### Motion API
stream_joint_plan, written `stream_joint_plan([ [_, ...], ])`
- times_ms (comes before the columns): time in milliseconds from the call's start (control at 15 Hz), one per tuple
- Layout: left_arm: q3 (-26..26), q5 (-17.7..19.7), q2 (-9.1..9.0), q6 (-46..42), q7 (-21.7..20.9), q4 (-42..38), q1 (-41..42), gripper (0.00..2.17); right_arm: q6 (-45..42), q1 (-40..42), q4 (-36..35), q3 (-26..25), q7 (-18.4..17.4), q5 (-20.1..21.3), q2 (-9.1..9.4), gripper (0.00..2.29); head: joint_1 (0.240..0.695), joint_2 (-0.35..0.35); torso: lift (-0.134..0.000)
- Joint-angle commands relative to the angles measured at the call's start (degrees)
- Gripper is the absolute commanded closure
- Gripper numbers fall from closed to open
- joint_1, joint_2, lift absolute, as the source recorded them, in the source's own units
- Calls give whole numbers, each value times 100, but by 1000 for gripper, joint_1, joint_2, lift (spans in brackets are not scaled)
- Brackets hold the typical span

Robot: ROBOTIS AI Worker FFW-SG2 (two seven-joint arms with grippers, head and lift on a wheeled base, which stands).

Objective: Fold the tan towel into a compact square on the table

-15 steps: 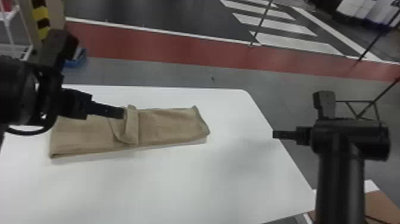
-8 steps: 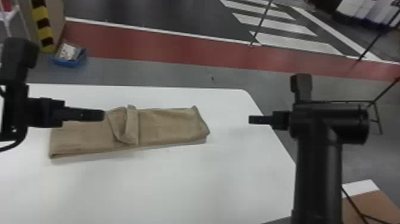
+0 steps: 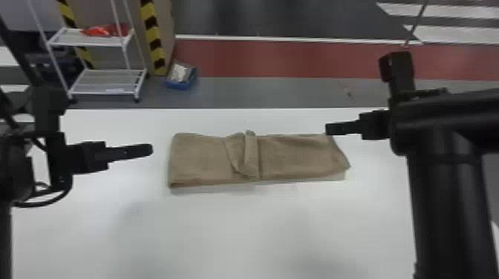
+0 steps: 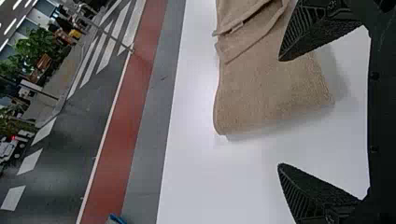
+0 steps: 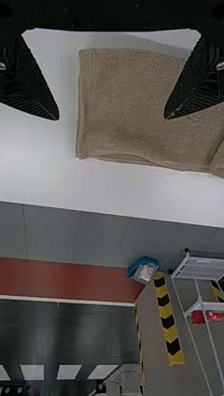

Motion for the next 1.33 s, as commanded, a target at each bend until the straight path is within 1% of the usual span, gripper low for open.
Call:
stream_joint_plan([
  [0, 243, 184, 157, -130, 0, -7, 206, 83, 32, -97, 16, 323, 1, -18, 18, 39, 695, 7, -123],
  [67, 278, 228, 201, -183, 0, 2, 277, 83, 14, -97, 16, 481, 36, 9, 18, 39, 695, 24, -123],
  [133, 322, 263, 218, -253, 0, 11, 347, 83, -56, -97, 51, 666, 159, 44, 18, 36, 695, 55, -123],
  [333, 392, 360, 280, -359, 0, 55, 452, 83, -460, -159, 315, 1220, 484, 492, 18, 36, 695, 103, -123],
  [467, 427, 377, 306, -429, -9, 63, 496, 83, -583, -212, 473, 1580, 555, 844, 18, 36, 695, 135, -123],
  [533, 445, 421, 324, -429, -9, 63, 523, 83, -601, -238, 535, 1668, 590, 940, 18, 36, 695, 143, -123],
  [600, 471, 465, 341, -429, -9, 63, 549, 83, -583, -229, 587, 1712, 563, 949, 18, 36, 695, 149, -123],
  [867, 498, 518, 376, -570, -9, 72, 637, 83, -566, -115, 745, 1958, 537, 896, 18, 39, 695, 170, -123],
  [1000, 498, 518, 376, -587, -9, 72, 663, 83, -513, -45, 789, 2090, 546, 765, 18, 39, 695, 180, -123],
  [1067, 498, 518, 376, -605, -9, 81, 663, 83, -513, 17, 789, 2107, 563, 642, 18, 39, 695, 185, -123],
  [1200, 489, 518, 376, -658, -9, 99, 672, 83, -513, 131, 754, 2019, 642, 158, 18, 39, 695, 197, -123],
  [1267, 480, 509, 376, -693, -9, 107, 672, 83, -548, 175, 745, 1949, 739, -70, 18, 39, 695, 213, -123],
])
